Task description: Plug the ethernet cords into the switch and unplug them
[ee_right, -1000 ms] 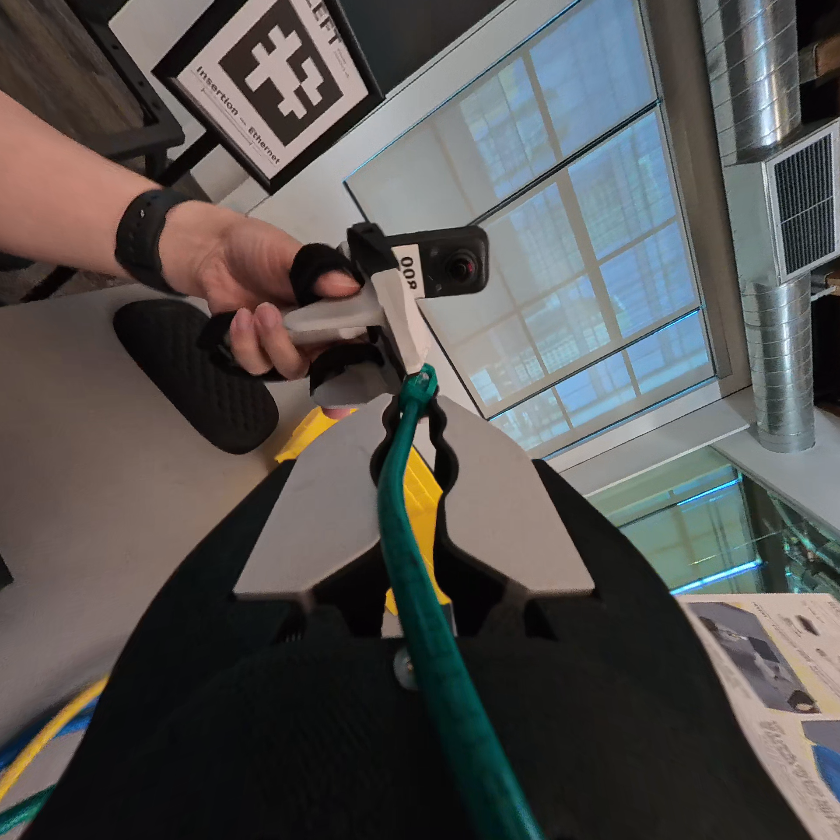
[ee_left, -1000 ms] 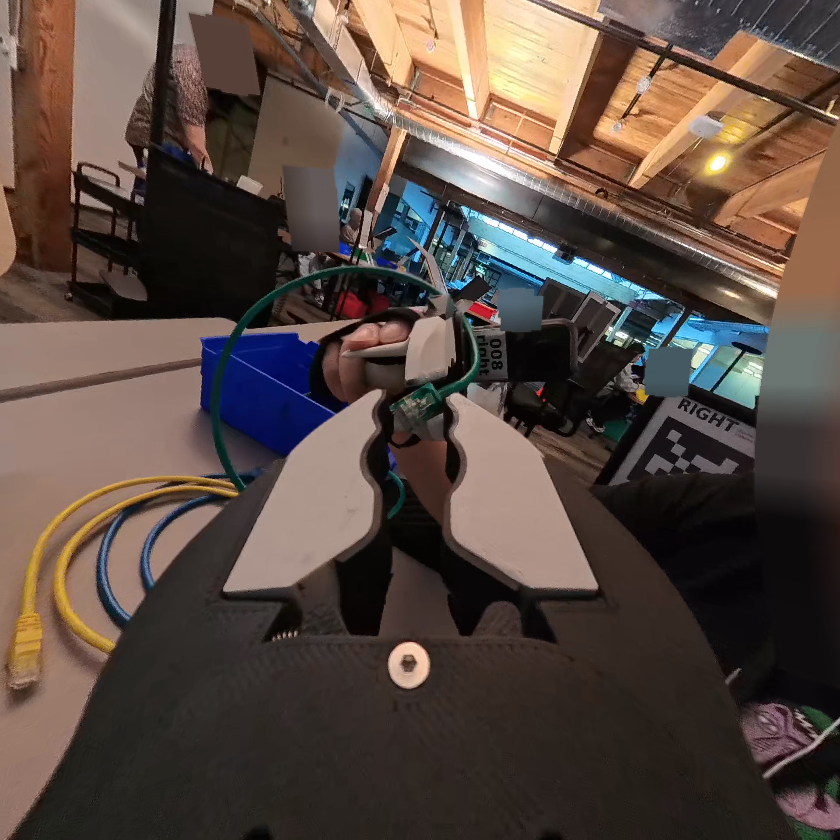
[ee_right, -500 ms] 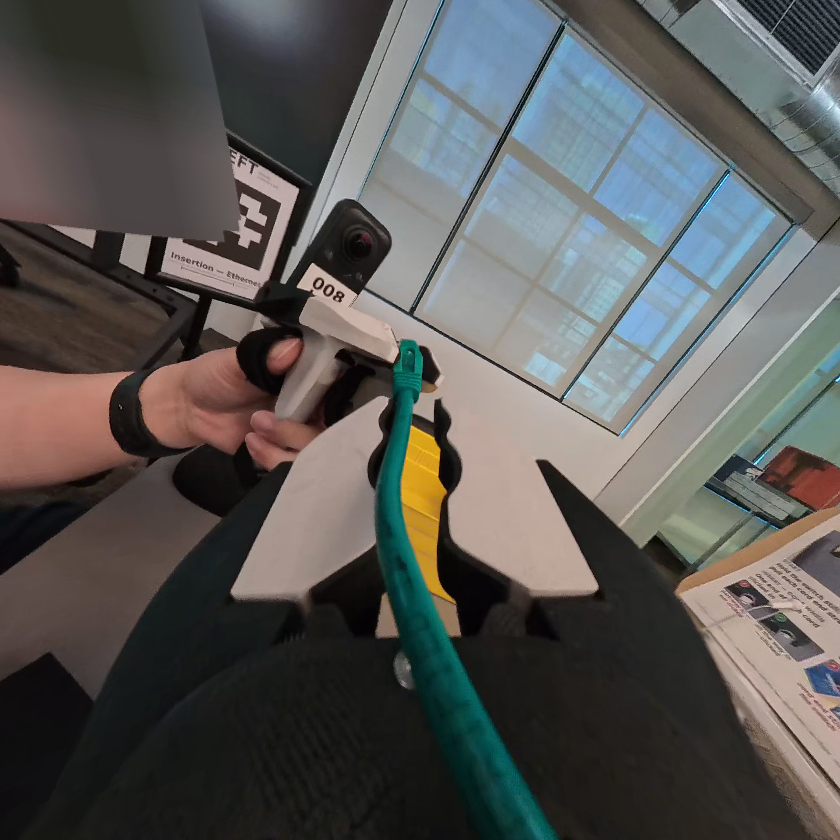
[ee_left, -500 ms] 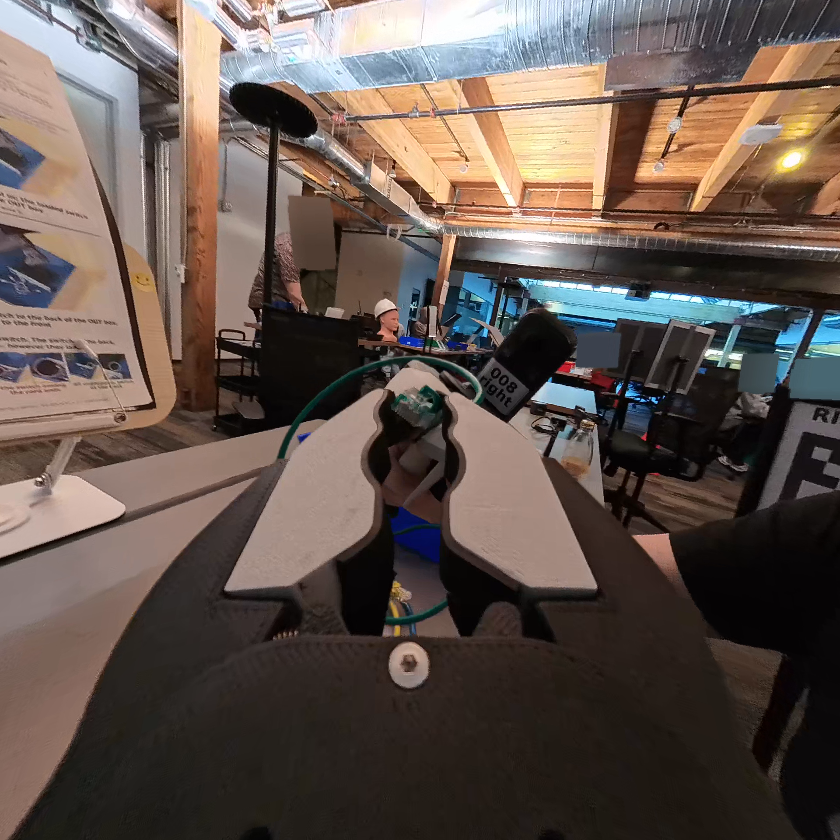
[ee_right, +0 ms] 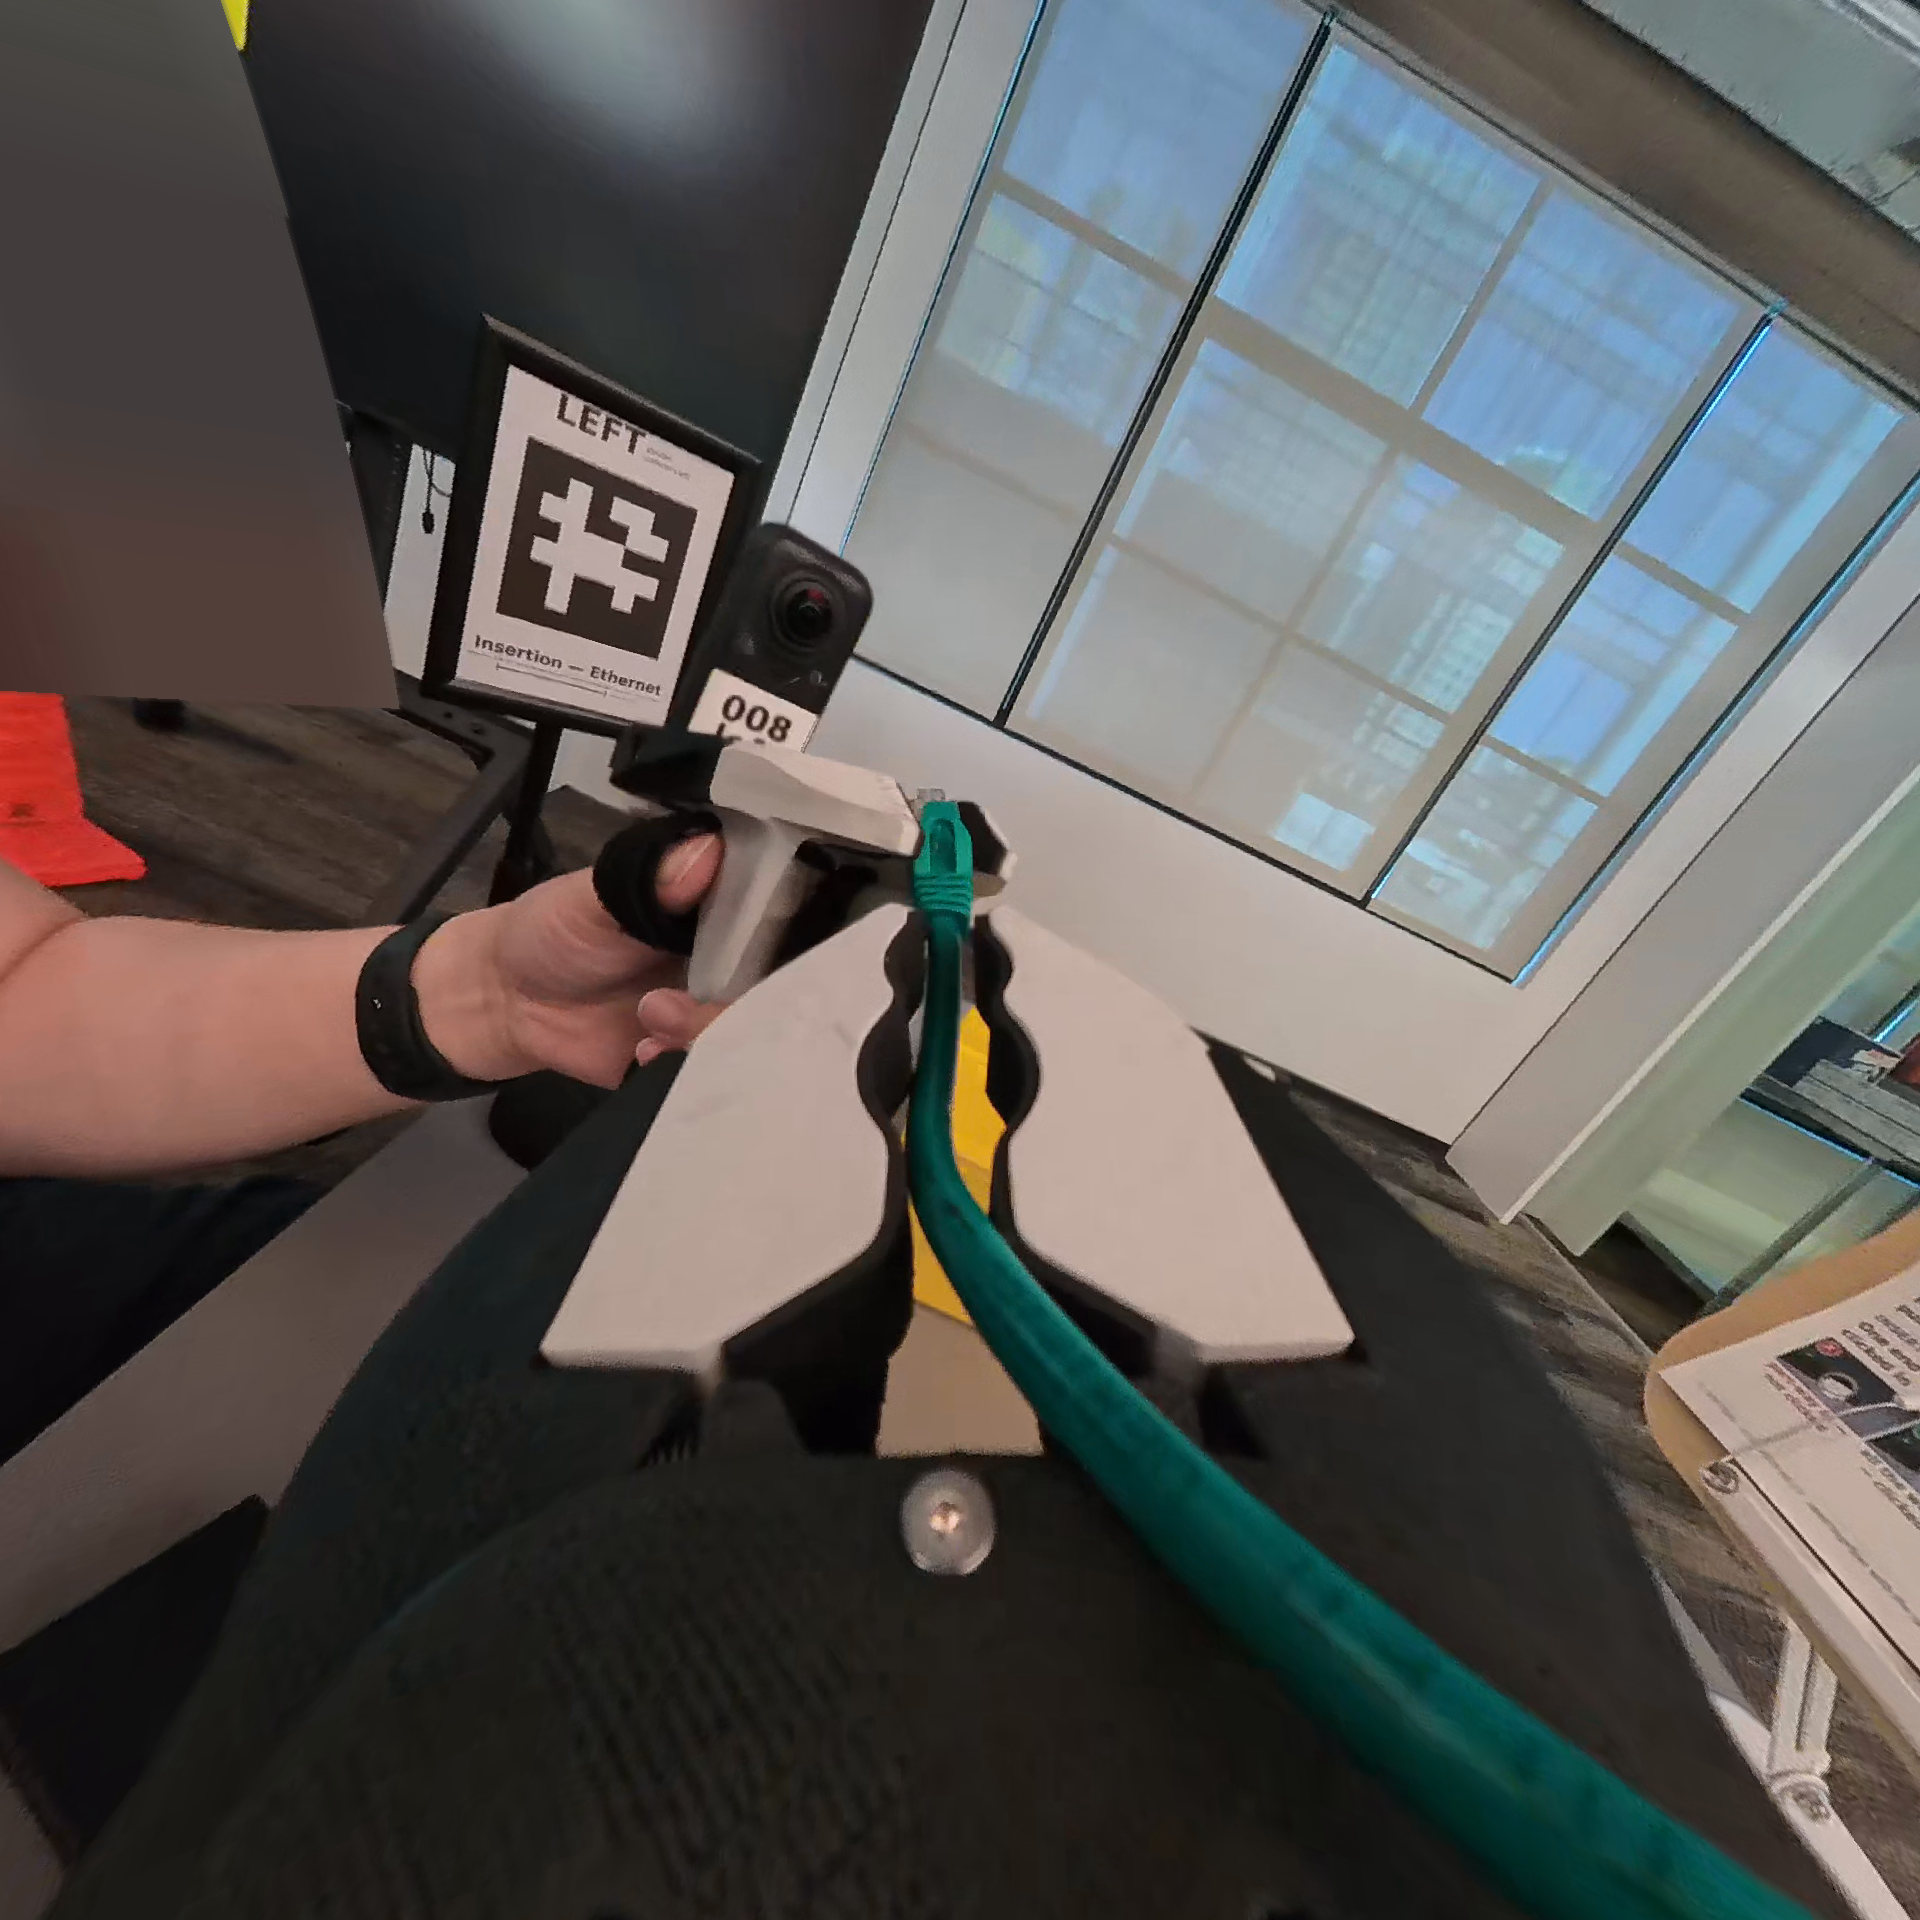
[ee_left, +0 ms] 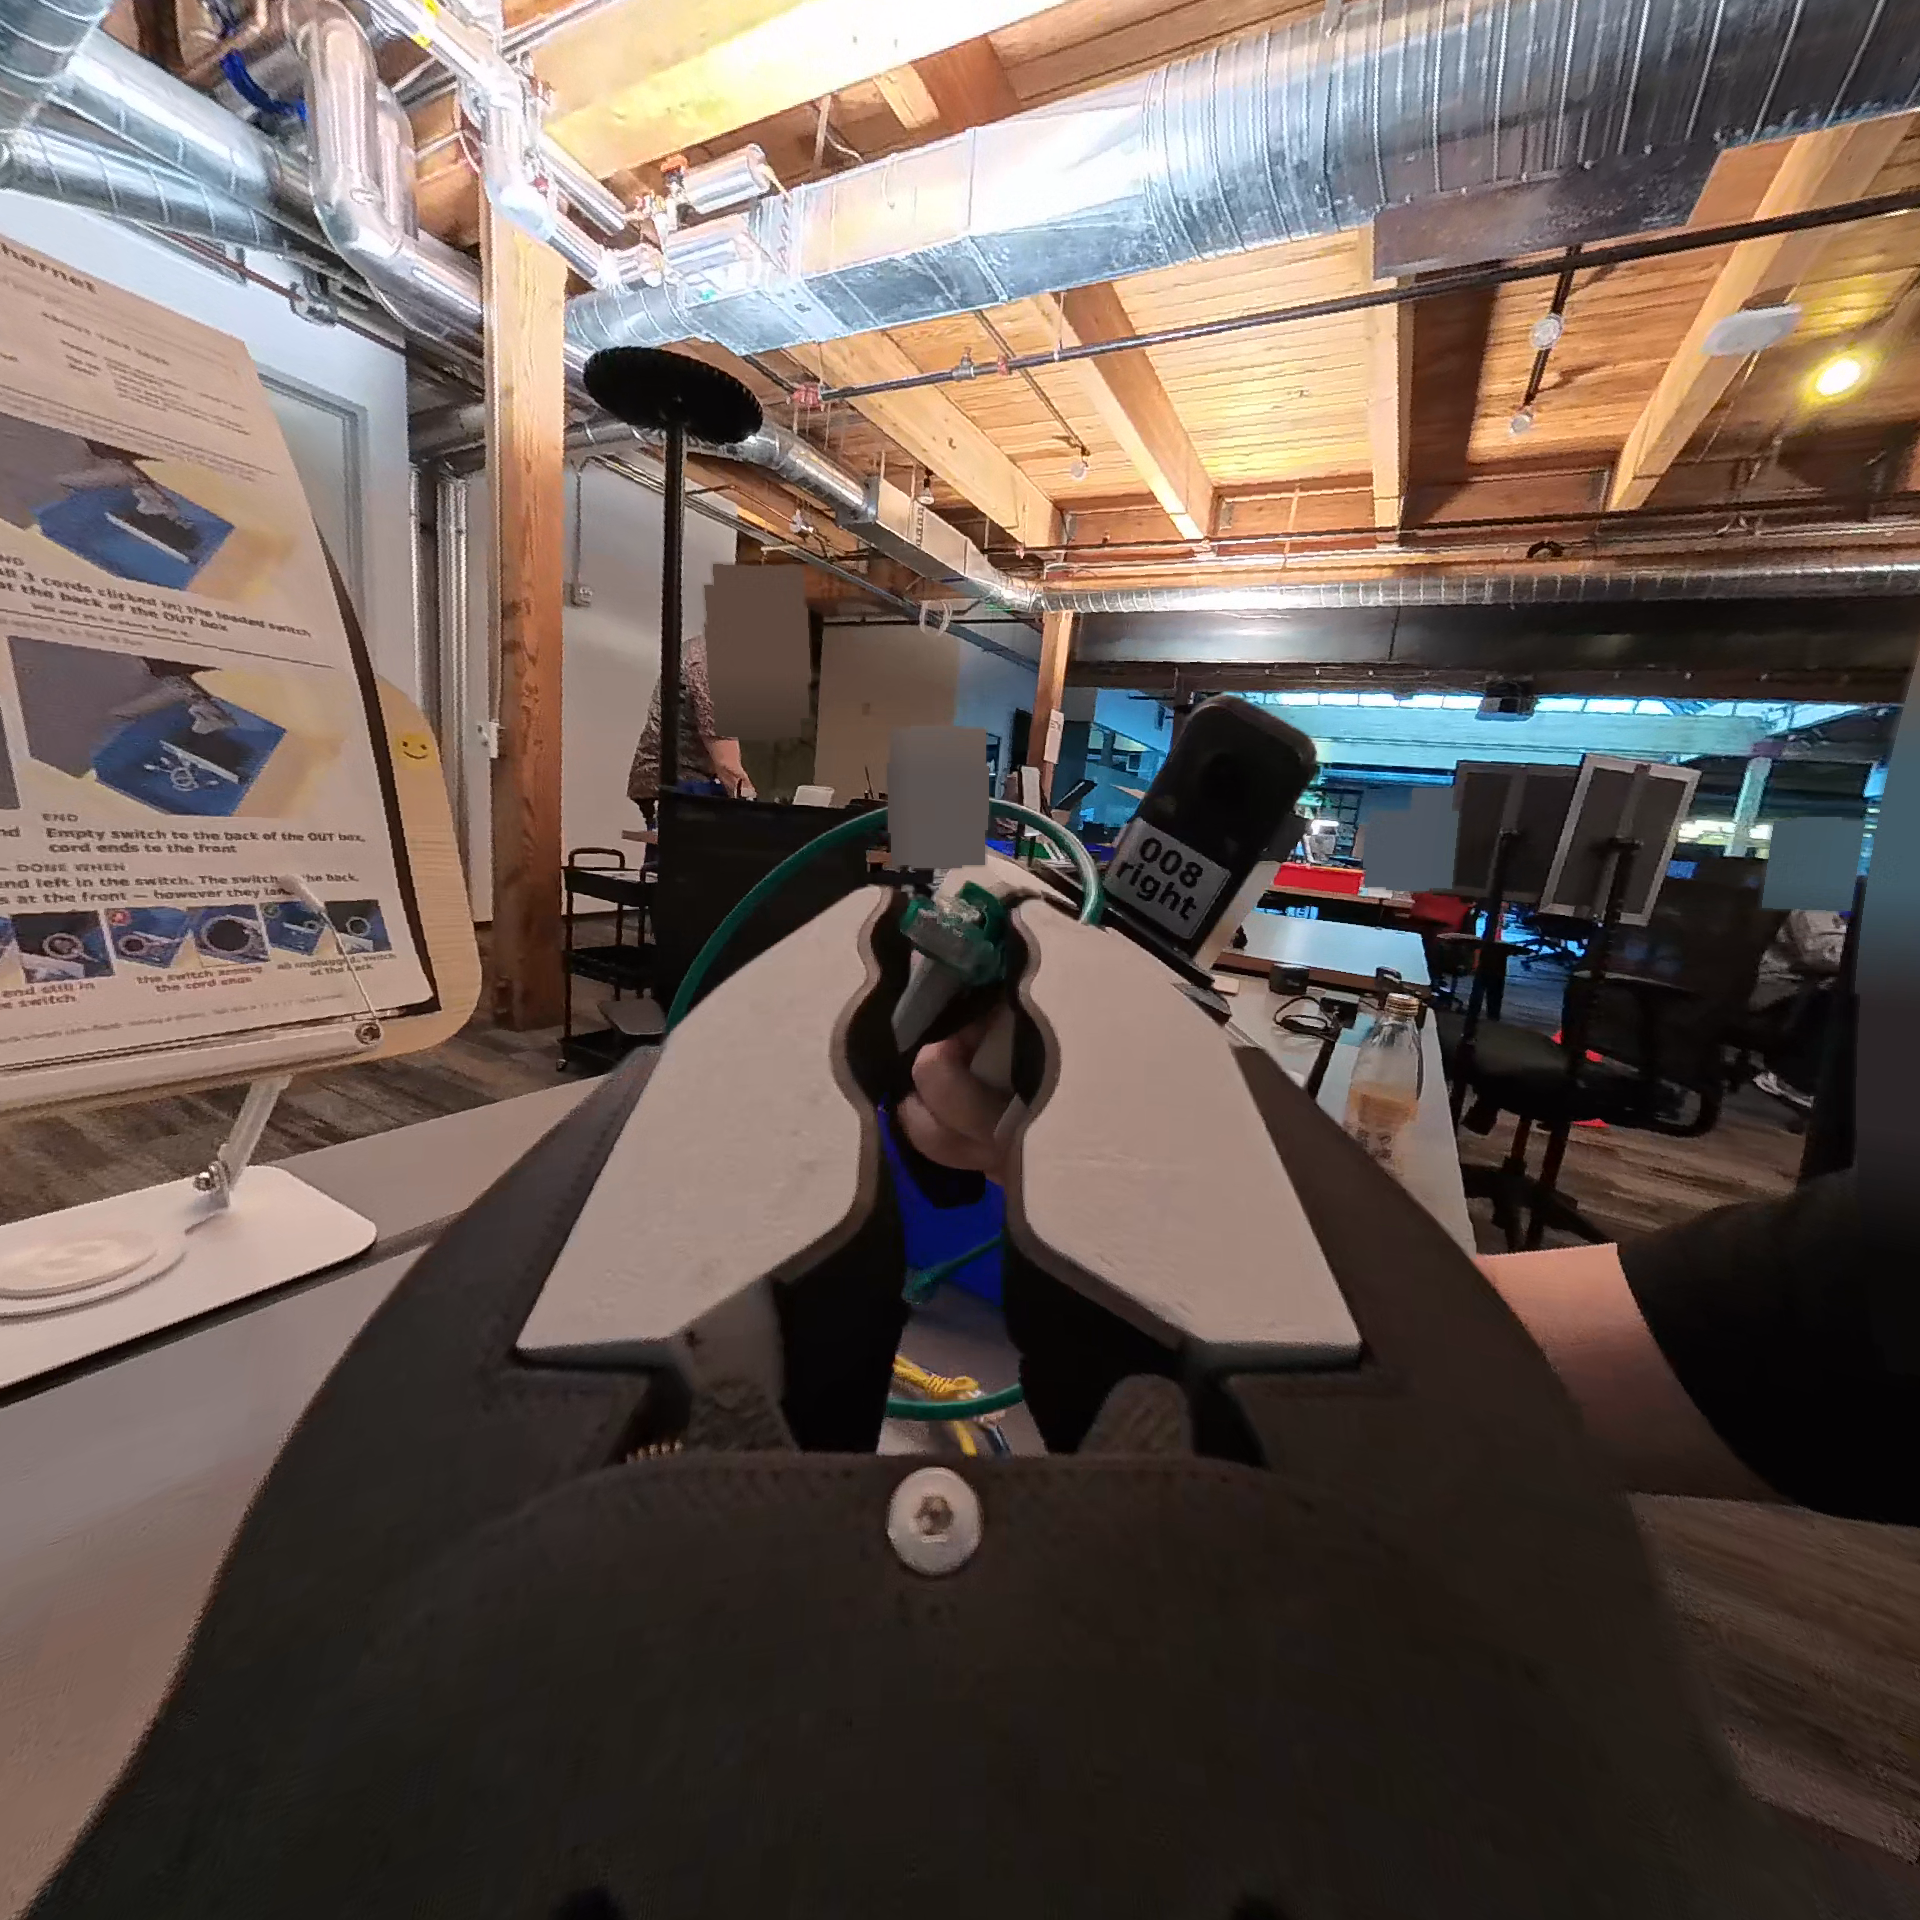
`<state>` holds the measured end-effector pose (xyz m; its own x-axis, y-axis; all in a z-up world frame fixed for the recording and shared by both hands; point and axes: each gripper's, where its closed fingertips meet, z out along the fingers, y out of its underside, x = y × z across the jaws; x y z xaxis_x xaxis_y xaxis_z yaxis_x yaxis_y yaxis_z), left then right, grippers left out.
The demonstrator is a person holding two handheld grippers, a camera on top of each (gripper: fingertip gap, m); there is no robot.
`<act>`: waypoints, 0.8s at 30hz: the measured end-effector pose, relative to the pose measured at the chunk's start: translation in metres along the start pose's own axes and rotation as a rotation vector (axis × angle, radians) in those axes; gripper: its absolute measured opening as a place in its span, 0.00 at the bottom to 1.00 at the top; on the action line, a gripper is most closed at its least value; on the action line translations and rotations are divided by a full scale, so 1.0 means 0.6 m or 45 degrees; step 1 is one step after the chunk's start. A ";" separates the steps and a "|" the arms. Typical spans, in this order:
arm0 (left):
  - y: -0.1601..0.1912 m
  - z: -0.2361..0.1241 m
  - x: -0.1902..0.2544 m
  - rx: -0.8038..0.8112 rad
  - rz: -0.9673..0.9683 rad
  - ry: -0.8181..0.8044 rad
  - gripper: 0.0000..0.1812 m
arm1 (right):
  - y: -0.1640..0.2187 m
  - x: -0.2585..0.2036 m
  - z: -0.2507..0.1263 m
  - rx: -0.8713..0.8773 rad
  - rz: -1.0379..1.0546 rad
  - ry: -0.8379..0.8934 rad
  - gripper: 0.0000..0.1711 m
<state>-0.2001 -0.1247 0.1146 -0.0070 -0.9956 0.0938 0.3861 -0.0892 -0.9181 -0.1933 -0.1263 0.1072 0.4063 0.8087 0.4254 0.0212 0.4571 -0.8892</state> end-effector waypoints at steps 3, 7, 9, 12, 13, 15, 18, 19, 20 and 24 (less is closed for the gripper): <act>0.001 -0.001 0.002 -0.004 0.017 0.002 0.09 | -0.003 -0.002 -0.001 0.002 -0.020 -0.002 0.04; -0.002 -0.001 0.005 0.003 0.043 0.000 0.09 | -0.004 -0.004 0.001 -0.013 -0.049 0.005 0.04; -0.002 -0.001 0.008 0.003 0.049 0.009 0.09 | -0.005 -0.007 0.000 -0.012 -0.034 -0.015 0.05; -0.002 -0.001 0.010 -0.001 0.071 0.004 0.09 | -0.003 -0.008 -0.001 -0.016 -0.045 -0.020 0.06; -0.003 -0.001 0.010 0.004 0.066 0.006 0.09 | -0.002 -0.008 0.000 -0.017 -0.052 -0.020 0.06; -0.004 -0.002 0.012 0.014 0.064 0.014 0.09 | 0.000 -0.008 0.001 -0.025 -0.061 -0.016 0.07; -0.006 -0.001 0.017 0.021 0.073 0.030 0.08 | 0.004 -0.010 0.003 -0.041 -0.082 -0.011 0.06; -0.006 0.000 0.016 0.019 0.076 0.026 0.09 | -0.001 -0.011 0.002 -0.011 -0.092 -0.005 0.05; -0.008 0.000 0.018 0.031 0.074 0.028 0.09 | -0.003 -0.012 0.003 -0.004 -0.100 -0.004 0.04; -0.011 -0.002 0.021 0.039 0.083 0.041 0.09 | -0.006 -0.015 0.005 0.019 -0.034 -0.026 0.04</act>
<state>-0.2036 -0.1365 0.1214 -0.0105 -0.9997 0.0213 0.4144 -0.0238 -0.9098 -0.1998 -0.1340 0.1069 0.3869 0.8035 0.4524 0.0179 0.4840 -0.8749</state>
